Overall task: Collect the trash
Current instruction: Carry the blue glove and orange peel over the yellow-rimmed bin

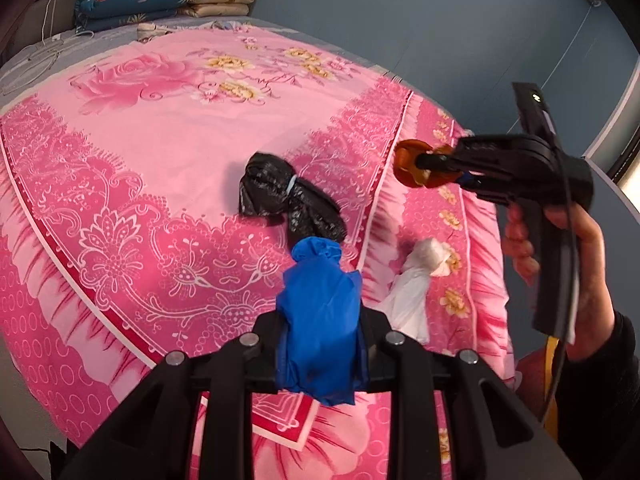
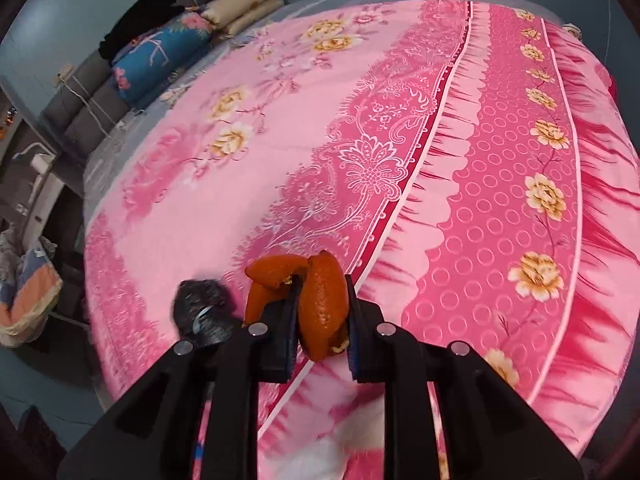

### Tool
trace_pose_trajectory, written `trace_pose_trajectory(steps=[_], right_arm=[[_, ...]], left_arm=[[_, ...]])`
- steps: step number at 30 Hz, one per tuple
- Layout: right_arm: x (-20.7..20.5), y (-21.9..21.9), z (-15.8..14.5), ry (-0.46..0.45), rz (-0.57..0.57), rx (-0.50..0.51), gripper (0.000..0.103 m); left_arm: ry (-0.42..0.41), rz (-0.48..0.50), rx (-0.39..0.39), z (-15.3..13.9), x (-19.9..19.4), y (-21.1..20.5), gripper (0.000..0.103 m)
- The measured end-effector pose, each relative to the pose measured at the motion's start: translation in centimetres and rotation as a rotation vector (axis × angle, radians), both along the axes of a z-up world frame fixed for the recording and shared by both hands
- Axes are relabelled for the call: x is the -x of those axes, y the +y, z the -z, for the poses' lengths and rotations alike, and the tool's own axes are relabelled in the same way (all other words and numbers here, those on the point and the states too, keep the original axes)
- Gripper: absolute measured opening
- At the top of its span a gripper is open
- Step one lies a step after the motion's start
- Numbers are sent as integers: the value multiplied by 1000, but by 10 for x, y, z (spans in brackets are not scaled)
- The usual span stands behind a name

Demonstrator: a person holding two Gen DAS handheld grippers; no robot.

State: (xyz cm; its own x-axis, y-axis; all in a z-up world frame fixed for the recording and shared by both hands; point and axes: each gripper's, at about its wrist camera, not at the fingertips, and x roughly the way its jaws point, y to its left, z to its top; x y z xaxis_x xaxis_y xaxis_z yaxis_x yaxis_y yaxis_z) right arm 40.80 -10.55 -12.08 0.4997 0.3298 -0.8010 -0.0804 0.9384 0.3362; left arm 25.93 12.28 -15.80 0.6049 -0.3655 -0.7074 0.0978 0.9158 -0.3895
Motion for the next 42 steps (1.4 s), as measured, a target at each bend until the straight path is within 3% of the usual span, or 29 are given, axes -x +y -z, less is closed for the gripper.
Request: trace_pose_trajectory(steps=[11,18,25,42], right_arm=[[145,-38,-83,-136,-63,-19,19],[248,-87,-126,-238,-2,-75,19],[322,-125,-164,-350,81,-77,19],[439,-205,-234,-545,275,-18,19]], left_arm=[[-162,77,-41,-70,52,-34,23],[-275,144,-46,-118,94,-65,23],[-365,229,-54,-156,133,-106,23],[-435,427,-71,-183,182,-195,23]])
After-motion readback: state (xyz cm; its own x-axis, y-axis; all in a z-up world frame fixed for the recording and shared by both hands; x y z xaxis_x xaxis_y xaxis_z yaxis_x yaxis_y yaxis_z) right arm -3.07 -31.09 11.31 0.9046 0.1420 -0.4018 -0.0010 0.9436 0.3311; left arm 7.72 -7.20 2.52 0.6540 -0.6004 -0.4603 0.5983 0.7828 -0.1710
